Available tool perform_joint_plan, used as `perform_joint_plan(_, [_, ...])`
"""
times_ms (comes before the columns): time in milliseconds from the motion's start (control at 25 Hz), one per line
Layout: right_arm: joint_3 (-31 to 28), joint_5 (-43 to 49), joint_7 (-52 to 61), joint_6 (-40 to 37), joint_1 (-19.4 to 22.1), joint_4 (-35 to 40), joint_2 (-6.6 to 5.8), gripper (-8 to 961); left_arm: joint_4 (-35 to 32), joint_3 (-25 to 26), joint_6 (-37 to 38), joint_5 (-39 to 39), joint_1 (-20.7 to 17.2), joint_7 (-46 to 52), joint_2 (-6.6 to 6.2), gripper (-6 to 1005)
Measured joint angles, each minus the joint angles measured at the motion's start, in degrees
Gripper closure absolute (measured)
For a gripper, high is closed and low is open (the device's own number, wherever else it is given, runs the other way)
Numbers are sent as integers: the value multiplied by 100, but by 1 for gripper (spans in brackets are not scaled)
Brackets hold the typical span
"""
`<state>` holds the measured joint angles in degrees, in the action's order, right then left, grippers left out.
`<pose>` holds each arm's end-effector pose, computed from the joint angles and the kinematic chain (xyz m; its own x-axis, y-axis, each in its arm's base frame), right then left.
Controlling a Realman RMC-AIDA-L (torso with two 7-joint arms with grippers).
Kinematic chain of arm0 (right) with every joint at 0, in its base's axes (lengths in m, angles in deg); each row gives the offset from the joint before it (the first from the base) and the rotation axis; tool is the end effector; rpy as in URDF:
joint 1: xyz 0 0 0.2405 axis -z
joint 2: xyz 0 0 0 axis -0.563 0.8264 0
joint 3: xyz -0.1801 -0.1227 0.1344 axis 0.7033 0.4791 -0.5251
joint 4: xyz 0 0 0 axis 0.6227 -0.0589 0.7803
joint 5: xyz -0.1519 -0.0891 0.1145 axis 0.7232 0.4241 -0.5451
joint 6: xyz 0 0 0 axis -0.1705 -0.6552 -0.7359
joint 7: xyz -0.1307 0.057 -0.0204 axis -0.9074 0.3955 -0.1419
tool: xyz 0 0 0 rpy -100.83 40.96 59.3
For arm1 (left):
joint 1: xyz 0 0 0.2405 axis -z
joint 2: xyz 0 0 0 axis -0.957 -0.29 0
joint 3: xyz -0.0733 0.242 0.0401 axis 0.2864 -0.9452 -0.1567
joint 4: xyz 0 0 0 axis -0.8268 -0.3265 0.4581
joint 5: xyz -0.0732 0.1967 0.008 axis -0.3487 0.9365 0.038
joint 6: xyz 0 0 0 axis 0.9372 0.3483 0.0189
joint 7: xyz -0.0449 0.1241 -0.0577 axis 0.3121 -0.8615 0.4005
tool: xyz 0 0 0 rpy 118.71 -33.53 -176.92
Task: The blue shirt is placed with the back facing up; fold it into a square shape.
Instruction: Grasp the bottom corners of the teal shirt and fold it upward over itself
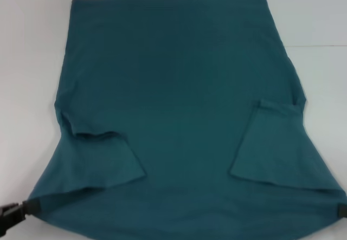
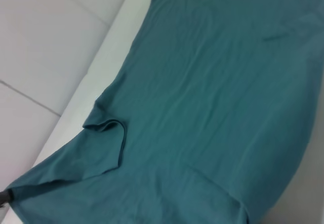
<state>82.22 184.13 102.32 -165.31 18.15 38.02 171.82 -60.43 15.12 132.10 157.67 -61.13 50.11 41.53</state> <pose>0.3791 0.2186 0.0508 0.2563 -0.8230 -0.5069 -0.9375 -0.3393 0.0770 -0.3578 0.2011 0.0581 0.3076 0.7293 0.6112 0.9170 -0.3985 0.0140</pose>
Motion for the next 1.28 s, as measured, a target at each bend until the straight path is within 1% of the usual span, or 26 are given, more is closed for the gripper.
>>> perform_joint_plan(160, [-2, 14, -195, -249, 166, 34, -44, 895, -37, 35, 391, 141, -124, 8, 0, 983])
perform_joint_plan(400, [1, 34, -521, -630, 420, 37, -144, 890, -45, 127, 930, 285, -200, 18, 5, 982])
perform_joint_plan(600, [-48, 34, -561, -776, 547, 38, -186, 886, -3, 143, 1025, 365, -295, 58, 67, 981])
perform_joint_plan(760, [-136, 23, -506, -790, 500, 39, -222, 883, 56, 153, 1023, 307, -231, 145, 67, 980])
perform_joint_plan(840, [-239, 14, -463, -778, 398, 41, -234, 881, 172, 153, 1010, 273, -63, 182, 27, 980])
perform_joint_plan(960, [-411, 6, -433, -734, 150, 16, -243, 879, 406, 133, 956, 260, 324, 253, -75, 980])
perform_joint_plan(1000, [-477, 8, -431, -716, 65, 2, -244, 878, 406, 133, 956, 260, 324, 253, -75, 979])
perform_joint_plan(1040, [-545, 6, -429, -695, -50, -12, -243, 877, 590, 127, 867, 259, 659, 299, -159, 979])
perform_joint_plan(1120, [-762, 2, -401, -590, -287, -24, -226, 875, 856, 140, 633, 257, 1113, 368, -277, 979])
perform_joint_plan(1160, [-902, -2, -379, -521, -415, -29, -207, 875, 935, 143, 522, 257, 1228, 393, -308, 979])
perform_joint_plan(1200, [-1032, -17, -358, -422, -533, -35, -187, 874, 1067, 148, 316, 254, 1421, 431, -360, 978])
perform_joint_plan(1280, [-1183, -104, -344, -175, -749, -69, -150, 872, 1284, 151, -22, 231, 1706, 471, -438, 978])
